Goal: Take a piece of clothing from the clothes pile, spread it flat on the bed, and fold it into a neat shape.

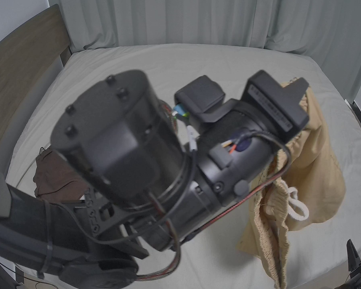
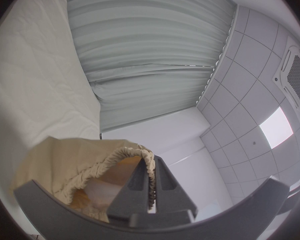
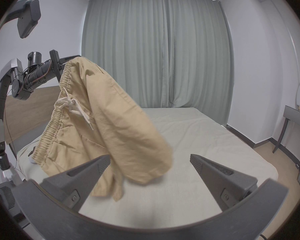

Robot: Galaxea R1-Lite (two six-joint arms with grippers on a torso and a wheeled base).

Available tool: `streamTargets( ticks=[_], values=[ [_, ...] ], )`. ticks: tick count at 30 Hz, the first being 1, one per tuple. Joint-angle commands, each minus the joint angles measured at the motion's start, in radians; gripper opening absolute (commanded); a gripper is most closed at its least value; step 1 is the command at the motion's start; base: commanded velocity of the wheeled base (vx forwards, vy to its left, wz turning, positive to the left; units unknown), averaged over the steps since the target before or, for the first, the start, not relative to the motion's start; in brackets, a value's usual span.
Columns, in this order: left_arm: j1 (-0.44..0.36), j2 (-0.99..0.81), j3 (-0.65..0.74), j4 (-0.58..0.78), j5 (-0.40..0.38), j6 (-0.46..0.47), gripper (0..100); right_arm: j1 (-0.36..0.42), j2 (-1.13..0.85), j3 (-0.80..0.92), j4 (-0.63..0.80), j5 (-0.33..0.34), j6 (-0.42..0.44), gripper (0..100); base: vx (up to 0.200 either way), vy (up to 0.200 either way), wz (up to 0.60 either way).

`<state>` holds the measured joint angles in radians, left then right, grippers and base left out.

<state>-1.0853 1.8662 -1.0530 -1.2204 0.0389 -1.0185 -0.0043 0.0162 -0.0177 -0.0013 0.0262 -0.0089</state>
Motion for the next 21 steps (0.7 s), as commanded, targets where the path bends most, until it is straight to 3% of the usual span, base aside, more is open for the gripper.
streamTargets(
  ticks=[1,8,13,15,21],
  values=[
    [0.113,-0.101,0.177,0.019,-0.005,-0.002,0,0.000,-0.016,0.018,0.000,0.001,0.000,100,0.000,0.000,0.00],
    [0.239,-0.039,0.413,-0.076,-0.019,0.163,0,0.000,-0.016,0.018,0.000,0.000,0.000,100,0.000,0.000,0.00],
    [0.323,0.090,0.590,-0.344,-0.057,0.284,0,0.000,-0.016,0.018,0.000,0.000,0.000,100,0.000,0.000,0.00],
    [0.361,0.110,0.631,-0.332,-0.079,0.353,0,0.000,-0.016,0.018,0.000,0.000,0.000,100,0.000,0.000,0.00],
    [0.409,0.099,0.665,-0.332,-0.119,0.371,0,0.000,-0.016,0.018,0.000,0.001,0.000,100,0.000,0.000,0.00]
  ],
)
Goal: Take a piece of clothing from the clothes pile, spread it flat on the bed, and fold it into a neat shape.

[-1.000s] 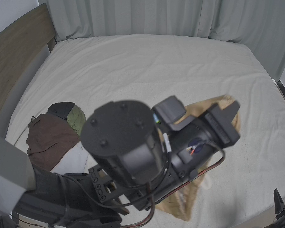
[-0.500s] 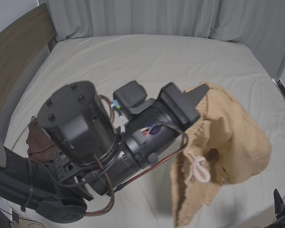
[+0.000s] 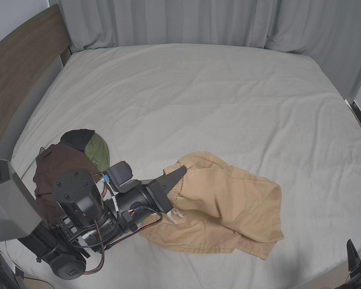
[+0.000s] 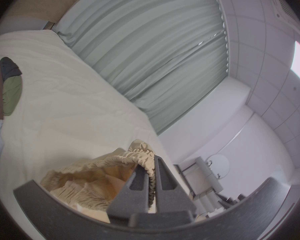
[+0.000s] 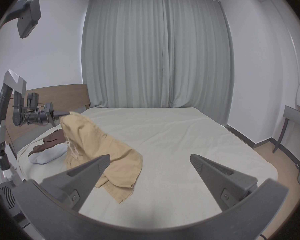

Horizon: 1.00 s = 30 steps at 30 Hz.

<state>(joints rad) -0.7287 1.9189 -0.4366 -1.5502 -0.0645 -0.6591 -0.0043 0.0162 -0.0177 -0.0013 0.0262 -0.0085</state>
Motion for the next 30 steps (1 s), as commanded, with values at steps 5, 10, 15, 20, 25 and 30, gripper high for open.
streamTargets(
  ticks=[5,10,15,20,25,30],
  values=[
    [0.107,0.048,0.045,-0.004,-0.038,0.093,0,0.000,-0.016,0.018,0.000,0.001,-0.001,100,0.000,0.000,0.00],
    [0.172,0.048,0.044,-0.004,-0.107,0.207,0,0.000,-0.016,0.018,0.000,0.001,-0.002,100,0.000,0.000,0.00],
    [0.269,0.049,0.036,-0.004,-0.225,0.401,0,0.000,-0.016,0.018,0.000,0.001,-0.004,100,0.000,0.000,0.00],
    [0.384,0.051,0.039,-0.001,-0.437,0.595,0,0.000,-0.016,0.018,0.000,0.003,-0.005,100,0.000,0.000,0.00],
    [0.473,0.054,0.038,-0.002,-0.604,0.644,0,0.000,-0.016,0.018,0.000,0.003,-0.007,100,0.000,0.000,0.00],
    [0.583,0.078,0.025,-0.001,-0.787,0.742,0,0.000,-0.016,0.018,0.000,0.003,-0.010,100,0.000,0.000,0.00]
  ],
)
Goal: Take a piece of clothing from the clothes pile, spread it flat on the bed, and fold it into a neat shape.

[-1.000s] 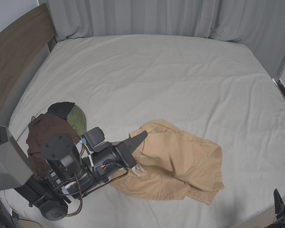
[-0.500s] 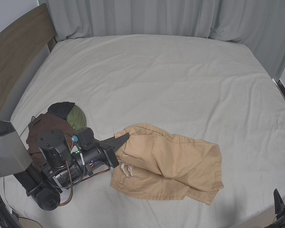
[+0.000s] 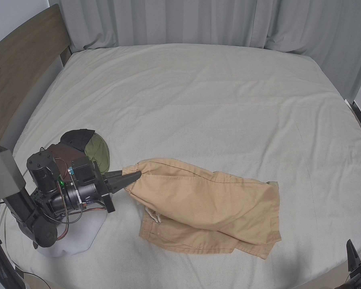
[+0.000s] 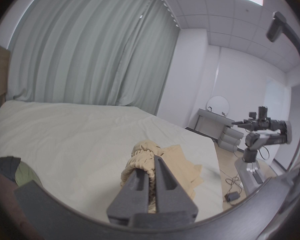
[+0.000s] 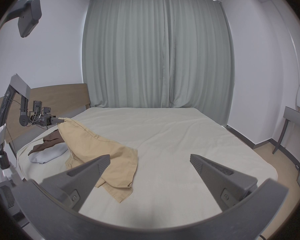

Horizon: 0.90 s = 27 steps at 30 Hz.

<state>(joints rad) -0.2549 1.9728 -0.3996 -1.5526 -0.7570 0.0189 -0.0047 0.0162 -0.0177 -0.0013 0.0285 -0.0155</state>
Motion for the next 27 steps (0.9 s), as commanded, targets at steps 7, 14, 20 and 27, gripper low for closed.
streamTargets(
  ticks=[7,14,20,27],
  values=[
    [0.166,0.041,0.054,0.000,-0.122,0.078,0,0.002,-0.016,0.018,0.001,0.001,-0.004,100,0.000,0.000,0.00],
    [0.194,0.106,0.062,-0.001,-0.122,0.081,0,0.005,-0.016,0.018,0.009,0.002,-0.004,100,0.000,0.000,0.00],
    [0.186,0.107,0.071,0.000,-0.122,0.113,0,0.005,-0.016,0.018,0.009,0.002,-0.006,100,0.000,0.000,0.00],
    [0.186,0.104,0.068,0.000,-0.122,0.115,0,0.003,-0.016,0.018,0.003,0.004,-0.007,100,0.000,0.000,0.00]
  ],
)
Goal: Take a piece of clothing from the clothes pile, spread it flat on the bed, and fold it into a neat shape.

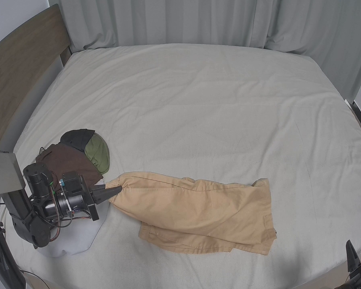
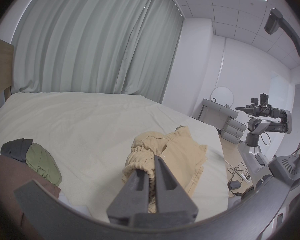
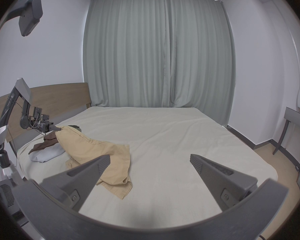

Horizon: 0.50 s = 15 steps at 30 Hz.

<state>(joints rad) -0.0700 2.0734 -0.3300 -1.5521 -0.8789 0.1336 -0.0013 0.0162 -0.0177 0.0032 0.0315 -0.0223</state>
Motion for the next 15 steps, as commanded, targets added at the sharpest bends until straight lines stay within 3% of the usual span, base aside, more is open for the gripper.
streamTargets(
  ticks=[1,15],
  values=[
    [0.001,0.004,-0.001,0.000,0.000,0.000,0,0.000,-0.016,0.018,-0.002,0.001,-0.001,100,0.000,0.000,0.00],
    [0.001,0.002,-0.003,0.000,0.000,0.000,0,0.000,-0.016,0.018,-0.012,0.022,-0.022,100,0.000,0.000,0.00]
  ],
)
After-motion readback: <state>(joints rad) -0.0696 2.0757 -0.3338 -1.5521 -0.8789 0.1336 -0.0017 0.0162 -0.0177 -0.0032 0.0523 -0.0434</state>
